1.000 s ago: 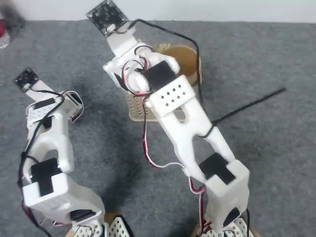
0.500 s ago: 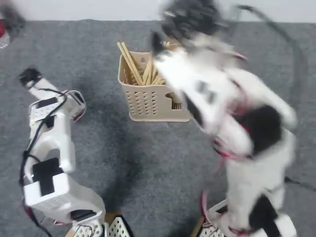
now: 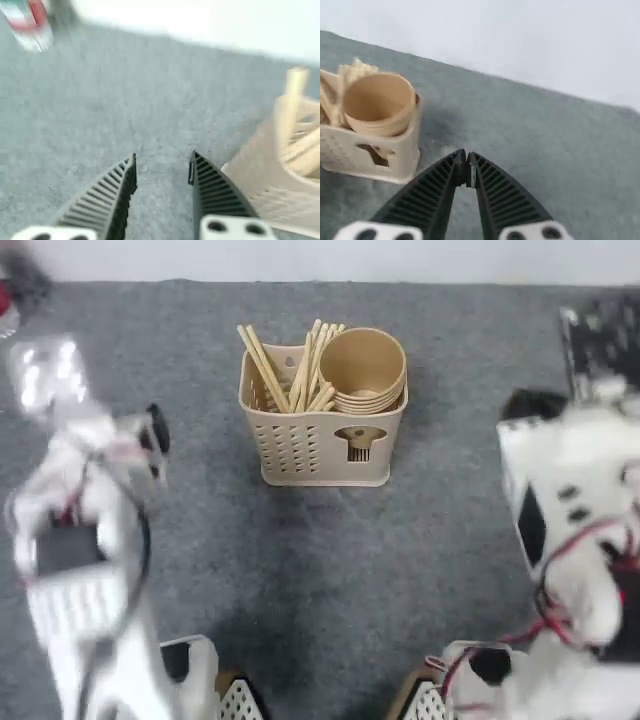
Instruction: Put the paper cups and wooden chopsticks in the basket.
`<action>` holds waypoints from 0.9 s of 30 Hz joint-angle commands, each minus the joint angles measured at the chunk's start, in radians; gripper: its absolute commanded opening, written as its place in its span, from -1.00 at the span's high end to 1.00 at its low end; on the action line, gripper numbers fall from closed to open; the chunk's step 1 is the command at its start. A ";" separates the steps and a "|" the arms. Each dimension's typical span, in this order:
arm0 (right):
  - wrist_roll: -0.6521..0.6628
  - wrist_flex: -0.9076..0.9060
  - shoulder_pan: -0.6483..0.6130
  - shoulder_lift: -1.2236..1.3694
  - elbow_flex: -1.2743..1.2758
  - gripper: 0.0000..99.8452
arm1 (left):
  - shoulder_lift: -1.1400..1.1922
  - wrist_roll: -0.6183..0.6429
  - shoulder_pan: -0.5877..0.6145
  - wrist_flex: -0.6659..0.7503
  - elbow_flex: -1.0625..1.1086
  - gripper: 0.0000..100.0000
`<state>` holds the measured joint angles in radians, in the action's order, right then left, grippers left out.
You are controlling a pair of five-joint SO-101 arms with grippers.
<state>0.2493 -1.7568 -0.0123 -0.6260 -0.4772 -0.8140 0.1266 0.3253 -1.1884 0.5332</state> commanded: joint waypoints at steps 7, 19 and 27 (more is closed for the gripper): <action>0.011 0.096 0.038 -0.518 0.773 0.98 | -0.749 -0.023 -0.017 -0.052 0.565 0.56; 0.012 0.464 0.038 -1.201 1.758 0.96 | -0.994 -0.149 -0.144 0.120 1.095 0.53; 0.009 0.469 0.036 -1.188 1.981 0.93 | -1.000 -0.146 -0.146 -0.008 1.150 0.53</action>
<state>0.2524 -1.3011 0.0184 -1.7875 1.4484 -1.8006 -0.0130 0.1857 -1.1086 1.6870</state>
